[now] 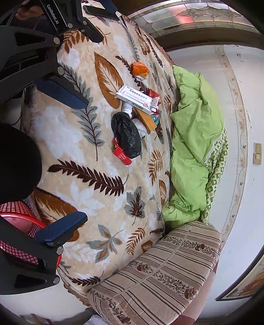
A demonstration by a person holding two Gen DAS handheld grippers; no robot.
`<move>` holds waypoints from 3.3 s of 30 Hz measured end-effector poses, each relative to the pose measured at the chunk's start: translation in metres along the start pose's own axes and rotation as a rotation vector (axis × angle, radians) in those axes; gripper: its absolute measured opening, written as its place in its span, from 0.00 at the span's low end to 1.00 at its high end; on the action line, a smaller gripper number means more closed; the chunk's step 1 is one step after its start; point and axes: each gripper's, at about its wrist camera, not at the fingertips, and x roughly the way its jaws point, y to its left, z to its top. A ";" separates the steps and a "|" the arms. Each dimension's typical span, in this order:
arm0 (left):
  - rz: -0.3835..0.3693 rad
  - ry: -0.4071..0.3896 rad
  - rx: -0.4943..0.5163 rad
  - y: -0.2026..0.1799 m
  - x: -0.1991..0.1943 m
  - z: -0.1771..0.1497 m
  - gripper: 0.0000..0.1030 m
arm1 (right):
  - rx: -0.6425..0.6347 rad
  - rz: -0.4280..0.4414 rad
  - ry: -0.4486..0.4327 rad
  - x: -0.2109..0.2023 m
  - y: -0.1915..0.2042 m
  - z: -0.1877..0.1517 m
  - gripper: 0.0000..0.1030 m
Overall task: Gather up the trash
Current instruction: 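Move both tools toward the trash scattered on the bed, then grasp the white medicine box with the left tool while the right tool grasps the black bag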
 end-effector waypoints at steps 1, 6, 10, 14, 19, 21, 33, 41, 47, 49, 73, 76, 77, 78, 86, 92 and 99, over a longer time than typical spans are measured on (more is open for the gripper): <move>0.001 0.000 -0.001 0.000 -0.001 0.000 1.00 | -0.002 -0.003 0.002 0.000 0.000 0.000 0.99; 0.000 0.000 0.003 0.000 0.000 0.000 1.00 | -0.006 -0.005 0.008 0.002 0.000 -0.001 0.99; -0.003 0.003 0.002 0.000 0.000 0.000 1.00 | -0.008 -0.003 0.010 0.003 0.001 -0.001 0.99; -0.005 0.006 0.002 -0.001 0.000 -0.001 1.00 | -0.008 -0.001 0.015 0.004 0.001 -0.001 0.99; -0.004 0.006 0.002 -0.001 -0.001 -0.002 1.00 | -0.009 -0.001 0.016 0.005 0.003 -0.001 0.99; -0.004 0.007 0.001 -0.001 0.000 -0.001 1.00 | -0.009 0.001 0.017 0.005 0.003 -0.001 0.99; -0.014 0.024 -0.002 -0.008 0.001 -0.009 1.00 | -0.011 0.001 0.023 0.006 0.005 -0.002 0.99; -0.080 0.069 -0.010 -0.001 0.024 0.010 1.00 | 0.037 0.058 0.051 0.017 -0.003 -0.001 0.93; -0.111 0.126 0.007 -0.001 0.076 0.034 1.00 | 0.104 0.120 0.082 0.028 -0.013 -0.001 0.86; -0.128 0.154 0.011 -0.003 0.099 0.042 1.00 | 0.115 0.118 0.084 0.030 -0.015 -0.001 0.86; -0.164 0.252 -0.017 -0.018 0.224 0.076 0.51 | 0.143 0.304 0.123 0.109 -0.016 0.056 0.86; -0.175 0.241 -0.055 -0.006 0.213 0.074 0.51 | 0.079 0.285 0.118 0.131 -0.002 0.069 0.86; -0.175 0.232 -0.063 -0.002 0.208 0.073 0.51 | 0.065 0.274 0.123 0.139 0.003 0.073 0.86; -0.175 0.227 -0.069 0.001 0.204 0.072 0.51 | 0.056 0.269 0.125 0.144 0.005 0.075 0.86; -0.130 0.207 -0.089 0.020 0.174 0.058 0.51 | -0.012 0.172 0.213 0.212 0.030 0.085 0.86; -0.093 0.196 -0.077 0.021 0.160 0.046 0.51 | -0.086 0.149 0.212 0.214 0.047 0.070 0.47; -0.057 0.164 -0.074 0.017 0.136 0.045 0.51 | -0.020 0.214 0.156 0.178 0.033 0.065 0.28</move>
